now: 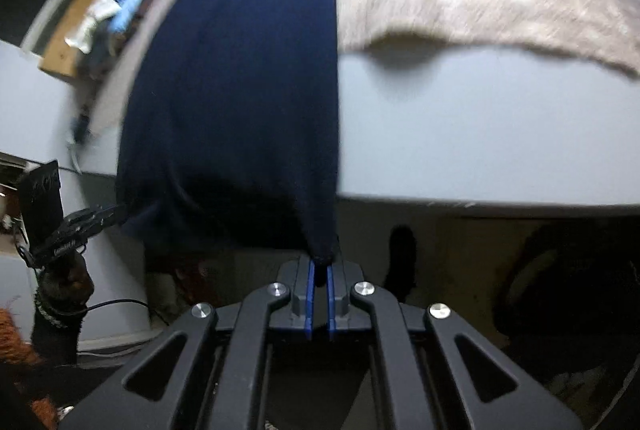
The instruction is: Fold clothes
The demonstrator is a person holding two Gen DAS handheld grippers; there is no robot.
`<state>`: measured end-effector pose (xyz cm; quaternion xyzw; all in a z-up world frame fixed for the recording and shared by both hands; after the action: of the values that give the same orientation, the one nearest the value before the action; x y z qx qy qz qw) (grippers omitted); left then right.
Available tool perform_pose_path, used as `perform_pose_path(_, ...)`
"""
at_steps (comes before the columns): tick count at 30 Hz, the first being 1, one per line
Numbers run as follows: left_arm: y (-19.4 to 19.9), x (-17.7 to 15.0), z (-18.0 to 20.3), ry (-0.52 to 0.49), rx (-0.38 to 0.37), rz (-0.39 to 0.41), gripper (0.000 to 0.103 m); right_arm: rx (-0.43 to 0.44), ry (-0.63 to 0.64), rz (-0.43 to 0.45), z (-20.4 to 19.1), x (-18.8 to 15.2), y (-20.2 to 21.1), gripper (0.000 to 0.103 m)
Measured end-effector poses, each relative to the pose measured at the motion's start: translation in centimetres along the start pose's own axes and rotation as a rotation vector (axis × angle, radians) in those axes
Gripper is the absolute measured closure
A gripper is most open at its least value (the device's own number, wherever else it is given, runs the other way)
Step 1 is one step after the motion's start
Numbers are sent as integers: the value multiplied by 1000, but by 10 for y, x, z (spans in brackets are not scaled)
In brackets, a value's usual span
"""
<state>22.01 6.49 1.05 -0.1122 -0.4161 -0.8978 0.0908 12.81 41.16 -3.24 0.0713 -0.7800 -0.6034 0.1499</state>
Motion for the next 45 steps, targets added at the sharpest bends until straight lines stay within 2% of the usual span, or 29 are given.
perform_pose_path(2,7,-2,-3,20,-14,-25,93,-36,11,-18,-5,6,2,95)
perform_pose_path(4,22,-3,-1,-17,34,-16,92,-55,23,-25,-7,11,16,94)
perform_pose_path(7,59,2,3,-57,89,33,85,-69,32,50,-14,31,66,93)
perform_pose_path(9,79,14,9,-88,116,81,80,-54,60,134,-29,58,106,93)
perform_pose_path(12,98,42,16,-140,144,149,79,-43,160,263,-65,118,161,94)
perform_pose_path(14,100,69,17,-154,162,182,77,-55,225,326,-79,151,181,94)
perform_pose_path(16,100,104,16,-174,189,211,66,-73,263,369,-95,196,184,93)
perform_pose_path(17,93,126,13,-179,220,213,62,-70,274,379,-100,215,182,93)
perform_pose_path(19,79,171,7,-190,280,201,61,-41,292,379,-96,240,176,93)
perform_pose_path(21,67,199,3,-197,302,205,61,-29,299,384,-100,280,165,93)
perform_pose_path(23,47,225,-4,-148,325,212,61,-15,325,369,-114,317,147,93)
perform_pose_path(27,-2,255,-8,-91,330,167,61,-23,423,279,-150,393,91,93)
perform_pose_path(30,-19,270,-16,-93,396,141,61,-40,458,195,-181,440,43,82)
perform_pose_path(32,-28,278,-24,-69,392,129,61,-48,467,132,-202,464,9,80)
perform_pose_path(34,-33,284,-28,-63,380,110,61,-67,480,74,-218,480,-20,80)
perform_pose_path(37,-43,288,-30,-86,413,93,61,-110,507,25,-230,491,-50,80)
perform_pose_path(43,-54,293,-31,-136,433,84,63,-129,517,-45,-226,494,-82,80)
perform_pose_path(44,-55,294,-30,-146,430,86,70,-127,515,-46,-224,494,-84,80)
perform_pose_path(45,-56,294,-29,-156,426,87,84,-124,518,-42,-225,494,-84,81)
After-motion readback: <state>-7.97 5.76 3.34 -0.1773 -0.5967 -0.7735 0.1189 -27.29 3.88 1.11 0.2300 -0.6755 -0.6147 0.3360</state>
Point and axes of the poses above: each gripper's, at about its wrist camera, not at the fingertips, and y roughly against the way its jaws point, z to its right, x to its top, the point moved 3 cm from there along -y, roughly the way its jaws point, and after that the axes turned 10 degrees about -x, right-handed, at the moved point
